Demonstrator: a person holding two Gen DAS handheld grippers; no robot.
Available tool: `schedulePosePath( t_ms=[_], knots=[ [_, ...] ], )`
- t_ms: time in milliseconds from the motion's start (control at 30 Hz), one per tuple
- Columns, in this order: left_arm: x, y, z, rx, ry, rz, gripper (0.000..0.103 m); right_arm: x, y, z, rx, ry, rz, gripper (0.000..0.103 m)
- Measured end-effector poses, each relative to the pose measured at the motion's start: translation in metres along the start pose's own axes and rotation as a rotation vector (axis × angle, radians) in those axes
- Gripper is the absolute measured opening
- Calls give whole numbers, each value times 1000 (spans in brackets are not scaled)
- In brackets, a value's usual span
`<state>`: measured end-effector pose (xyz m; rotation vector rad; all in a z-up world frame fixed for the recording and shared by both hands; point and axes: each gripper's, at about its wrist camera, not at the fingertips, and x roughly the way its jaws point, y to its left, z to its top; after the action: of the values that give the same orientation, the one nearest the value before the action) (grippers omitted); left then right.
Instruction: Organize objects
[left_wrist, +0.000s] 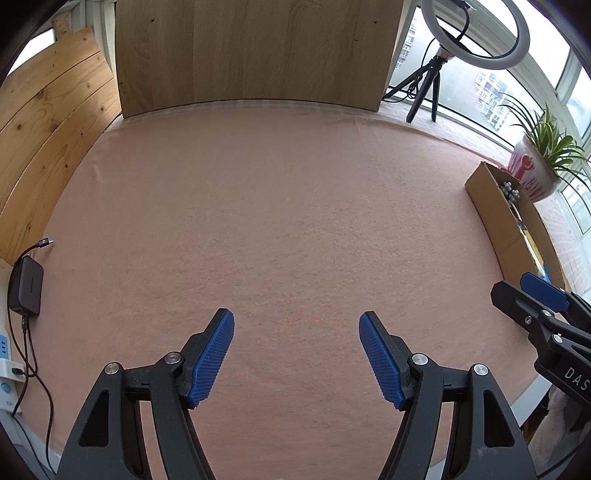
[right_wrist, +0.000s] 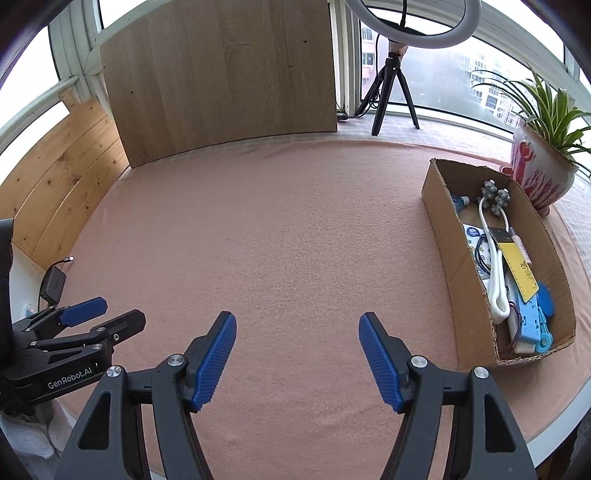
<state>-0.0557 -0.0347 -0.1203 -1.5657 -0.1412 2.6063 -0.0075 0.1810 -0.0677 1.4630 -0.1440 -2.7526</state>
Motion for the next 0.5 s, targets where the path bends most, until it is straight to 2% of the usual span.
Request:
schedulePosePath(
  t_ms=[500],
  knots=[
    [-4,-1,9,16,-12,14,74,5,1,2,-1,-2,-11,65]
  ],
)
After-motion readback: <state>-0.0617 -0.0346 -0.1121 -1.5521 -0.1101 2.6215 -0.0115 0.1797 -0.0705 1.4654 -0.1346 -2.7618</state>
